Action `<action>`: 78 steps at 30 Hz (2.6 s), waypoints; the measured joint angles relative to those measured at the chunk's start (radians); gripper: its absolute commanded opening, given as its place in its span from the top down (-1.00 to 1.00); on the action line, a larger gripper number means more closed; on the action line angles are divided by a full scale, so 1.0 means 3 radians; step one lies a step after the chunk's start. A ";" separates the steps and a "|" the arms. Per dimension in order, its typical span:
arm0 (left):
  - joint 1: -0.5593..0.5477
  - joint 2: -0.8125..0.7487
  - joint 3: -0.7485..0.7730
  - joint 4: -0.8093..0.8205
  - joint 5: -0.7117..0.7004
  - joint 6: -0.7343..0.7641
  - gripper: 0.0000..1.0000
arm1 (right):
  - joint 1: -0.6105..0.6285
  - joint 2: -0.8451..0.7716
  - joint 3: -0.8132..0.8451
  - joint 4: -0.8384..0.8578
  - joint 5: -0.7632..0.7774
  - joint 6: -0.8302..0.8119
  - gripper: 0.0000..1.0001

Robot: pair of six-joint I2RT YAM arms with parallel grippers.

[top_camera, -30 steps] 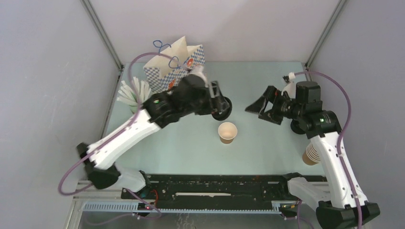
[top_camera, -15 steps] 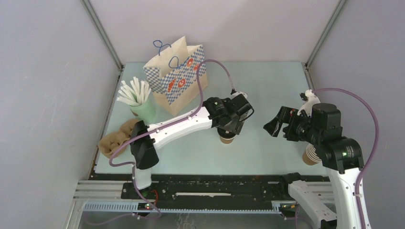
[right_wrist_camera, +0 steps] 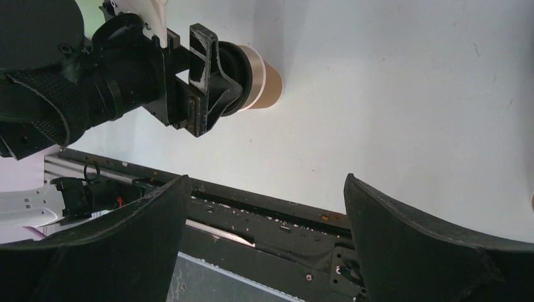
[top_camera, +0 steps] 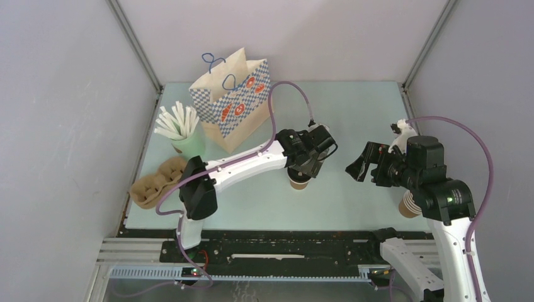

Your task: Pack the takeout coffee

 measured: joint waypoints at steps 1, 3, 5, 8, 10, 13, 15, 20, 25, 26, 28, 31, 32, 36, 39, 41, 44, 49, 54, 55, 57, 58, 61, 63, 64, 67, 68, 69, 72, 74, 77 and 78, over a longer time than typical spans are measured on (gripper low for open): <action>0.0004 0.0000 0.0000 0.0014 0.0000 0.0010 -0.35 | 0.0000 0.0000 -0.0005 0.0000 -0.0004 -0.0001 -0.99; 0.0017 0.0000 0.0000 0.0050 0.0001 0.0028 -0.35 | 0.0000 0.0000 -0.0017 0.0000 -0.0008 -0.0006 -0.99; 0.0024 0.0000 0.0000 0.0080 0.0008 0.0034 -0.35 | 0.0000 0.0000 -0.0022 0.0001 -0.0009 -0.0010 -0.99; 0.0027 0.0001 -0.0003 0.0108 0.0017 0.0045 -0.35 | 0.0000 0.0000 -0.0024 0.0001 -0.0008 -0.0011 -0.99; 0.0031 0.0005 -0.0006 0.0114 0.0017 0.0050 -0.35 | 0.0003 0.0000 -0.0024 0.0001 -0.0009 -0.0014 -0.99; 0.0031 0.0014 -0.0010 0.0126 0.0017 0.0052 -0.37 | 0.0003 0.0000 -0.0024 0.0001 -0.0009 -0.0024 -0.99; 0.0031 0.0025 -0.0015 0.0136 0.0017 0.0052 -0.38 | 0.0003 0.0000 -0.0024 0.0001 -0.0009 -0.0029 -0.99; 0.0031 0.0053 -0.0065 0.0175 0.0028 0.0052 -0.38 | 0.0019 0.0000 -0.0025 0.0001 -0.0009 -0.0036 -0.99; 0.0031 0.0074 -0.0144 0.0187 0.0028 0.0055 -0.39 | 0.0022 0.0000 -0.0031 0.0006 -0.0008 -0.0037 -0.99; 0.0031 0.0075 -0.0156 0.0187 0.0027 0.0055 -0.39 | 0.0022 0.0000 -0.0033 0.0011 -0.0008 -0.0037 -0.99; 0.0031 0.0076 -0.0174 0.0192 0.0028 0.0056 -0.39 | 0.0022 0.0000 -0.0036 0.0024 -0.0008 -0.0038 -0.99; 0.0031 0.0076 -0.0182 0.0203 0.0031 0.0058 -0.40 | 0.0022 0.0000 -0.0036 0.0025 -0.0008 -0.0038 -0.99; 0.0031 0.0076 -0.0182 0.0211 0.0033 0.0060 -0.40 | 0.0022 0.0000 -0.0036 0.0025 -0.0008 -0.0038 -0.99; 0.0031 0.0076 -0.0182 0.0248 0.0036 0.0072 -0.43 | 0.0022 0.0000 -0.0036 0.0025 -0.0008 -0.0038 -0.99; 0.0031 0.0076 -0.0182 0.0261 0.0037 0.0089 -0.43 | 0.0022 0.0000 -0.0036 0.0025 -0.0009 -0.0039 -0.99; 0.0031 0.0080 -0.0182 0.0262 0.0039 0.0106 -0.43 | 0.0022 0.0000 -0.0036 0.0025 -0.0008 -0.0039 -0.99; 0.0031 0.0090 -0.0182 0.0263 0.0057 0.0113 -0.43 | 0.0022 0.0000 -0.0036 0.0025 -0.0008 -0.0042 -0.99; 0.0031 0.0122 -0.0182 0.0263 0.0080 0.0116 -0.56 | 0.0022 0.0000 -0.0036 0.0025 -0.0009 -0.0046 -0.99; 0.0031 0.0145 -0.0183 0.0262 0.0086 0.0134 -0.84 | 0.0022 0.0006 -0.0036 0.0025 -0.0009 -0.0047 -0.99; 0.0031 0.0145 -0.0183 0.0262 0.0085 0.0139 -0.89 | 0.0022 0.0010 -0.0036 0.0025 -0.0010 -0.0047 -0.99; 0.0033 0.0145 -0.0182 0.0258 0.0083 0.0144 -0.99 | 0.0022 0.0020 -0.0036 0.0027 -0.0020 -0.0048 -0.99; 0.0037 0.0145 -0.0182 0.0251 0.0080 0.0142 -1.00 | 0.0022 0.0028 -0.0036 0.0027 -0.0024 -0.0047 -0.99; 0.0045 0.0130 -0.0182 0.0188 0.0078 0.0140 -1.00 | 0.0022 0.0048 -0.0037 0.0038 -0.0036 -0.0048 -0.99; 0.0053 0.0060 -0.0182 0.0076 0.0088 0.0132 -1.00 | 0.0020 0.0065 -0.0037 0.0058 -0.0045 -0.0050 -0.99; 0.0061 -0.0004 -0.0182 0.0033 0.0098 0.0121 -1.00 | 0.0020 0.0076 -0.0037 0.0065 -0.0058 -0.0050 -0.99; 0.0120 -0.0354 -0.0224 -0.0023 0.0193 0.0074 -0.97 | 0.0014 0.0156 -0.0037 0.0098 -0.0151 -0.0050 -0.99; 0.0167 -0.0579 -0.0317 0.0017 0.0262 0.0043 -0.93 | 0.0013 0.0192 -0.0037 0.0112 -0.0187 -0.0051 -0.99; 0.0226 -0.0821 -0.0455 0.0080 0.0359 0.0001 -0.89 | 0.0003 0.0257 -0.0038 0.0135 -0.0258 -0.0055 -0.99; 0.0515 -0.1539 -0.1026 0.0415 0.0820 -0.0201 -0.85 | -0.0043 0.0544 -0.0072 0.0239 -0.0613 -0.0069 -0.96; 0.0768 -0.1909 -0.1459 0.0713 0.1141 -0.0384 -0.92 | -0.0088 0.0771 -0.0173 0.0401 -0.0922 -0.0046 -0.91; 0.1096 -0.2080 -0.2007 0.1258 0.1631 -0.0716 -0.91 | -0.0165 0.1227 -0.0554 0.0902 -0.1514 0.0100 -0.83; 0.1128 -0.2032 -0.2106 0.1396 0.1740 -0.0783 -0.88 | -0.0181 0.1396 -0.0689 0.1068 -0.1663 0.0165 -0.81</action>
